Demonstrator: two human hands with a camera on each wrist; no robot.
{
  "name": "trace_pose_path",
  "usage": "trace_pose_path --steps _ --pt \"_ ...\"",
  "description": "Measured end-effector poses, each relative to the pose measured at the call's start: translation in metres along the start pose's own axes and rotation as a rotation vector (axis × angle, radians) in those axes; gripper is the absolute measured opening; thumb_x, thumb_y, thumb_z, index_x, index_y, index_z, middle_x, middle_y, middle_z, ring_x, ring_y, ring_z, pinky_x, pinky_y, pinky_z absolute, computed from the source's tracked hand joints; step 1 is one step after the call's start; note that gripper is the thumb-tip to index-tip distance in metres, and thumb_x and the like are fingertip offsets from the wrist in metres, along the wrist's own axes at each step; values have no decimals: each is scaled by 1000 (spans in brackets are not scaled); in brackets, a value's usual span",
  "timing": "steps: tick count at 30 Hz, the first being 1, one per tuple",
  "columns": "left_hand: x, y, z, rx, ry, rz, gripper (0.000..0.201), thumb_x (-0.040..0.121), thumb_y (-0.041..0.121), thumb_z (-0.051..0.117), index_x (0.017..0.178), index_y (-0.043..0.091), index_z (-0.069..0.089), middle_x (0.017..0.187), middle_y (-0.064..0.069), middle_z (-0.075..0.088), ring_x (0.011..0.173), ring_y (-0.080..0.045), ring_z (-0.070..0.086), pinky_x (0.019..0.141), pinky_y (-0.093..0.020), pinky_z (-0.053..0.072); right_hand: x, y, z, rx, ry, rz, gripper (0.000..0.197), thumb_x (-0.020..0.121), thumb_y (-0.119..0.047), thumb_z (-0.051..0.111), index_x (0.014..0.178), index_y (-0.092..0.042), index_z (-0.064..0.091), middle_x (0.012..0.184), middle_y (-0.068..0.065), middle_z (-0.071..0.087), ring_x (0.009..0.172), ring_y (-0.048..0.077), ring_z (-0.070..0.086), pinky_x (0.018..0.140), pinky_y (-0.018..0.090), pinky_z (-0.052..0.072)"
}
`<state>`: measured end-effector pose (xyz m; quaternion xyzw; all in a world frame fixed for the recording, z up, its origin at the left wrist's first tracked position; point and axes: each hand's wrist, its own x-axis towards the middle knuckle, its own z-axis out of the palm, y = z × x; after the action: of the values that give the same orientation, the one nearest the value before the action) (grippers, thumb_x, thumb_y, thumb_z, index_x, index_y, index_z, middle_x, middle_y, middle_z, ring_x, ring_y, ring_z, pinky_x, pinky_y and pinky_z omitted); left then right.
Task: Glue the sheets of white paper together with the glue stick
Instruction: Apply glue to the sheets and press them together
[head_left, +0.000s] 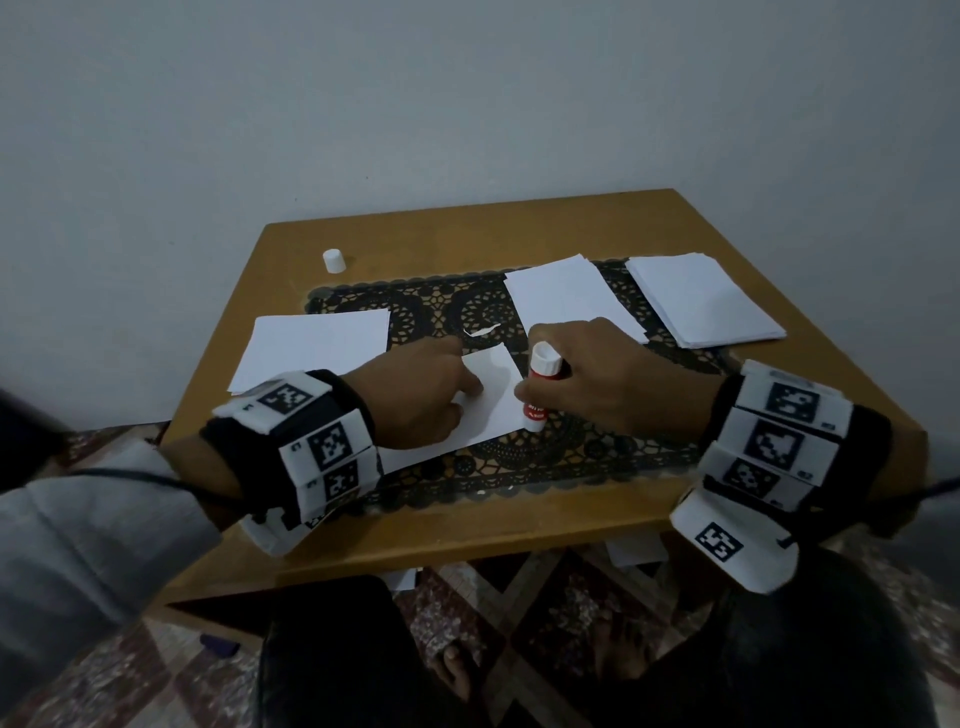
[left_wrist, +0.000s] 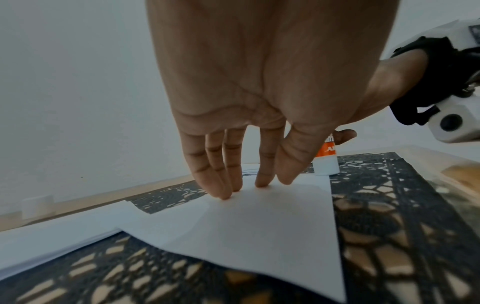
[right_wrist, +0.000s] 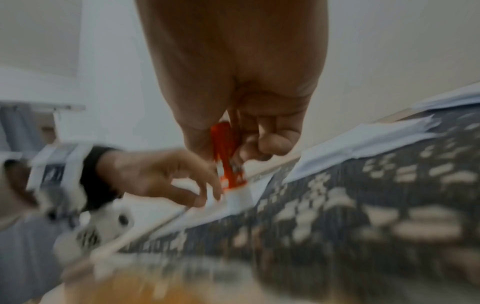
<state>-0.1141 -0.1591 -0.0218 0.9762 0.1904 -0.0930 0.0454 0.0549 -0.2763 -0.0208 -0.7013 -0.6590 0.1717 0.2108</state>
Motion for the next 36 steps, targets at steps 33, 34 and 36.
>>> trace_pose_path --steps 33,34,36 --pt "8 16 -1 335 47 113 38 91 46 37 100 20 63 94 -4 64 83 -23 62 74 -28 50 156 141 -82 -302 299 459 20 83 -25 65 90 -11 53 88 5 56 82 27 56 69 29 36" --pt "9 14 -2 319 51 113 39 91 47 37 101 21 64 94 -3 64 83 -22 62 74 -30 51 155 140 -82 -309 291 462 20 82 -27 65 87 -11 54 84 5 56 81 27 57 65 29 37" --pt "10 11 -5 297 57 113 40 89 48 37 102 22 66 93 -2 66 83 -21 63 75 -31 53 150 136 -83 -296 248 493 26 79 -32 66 84 -10 56 81 5 58 78 25 57 66 30 41"
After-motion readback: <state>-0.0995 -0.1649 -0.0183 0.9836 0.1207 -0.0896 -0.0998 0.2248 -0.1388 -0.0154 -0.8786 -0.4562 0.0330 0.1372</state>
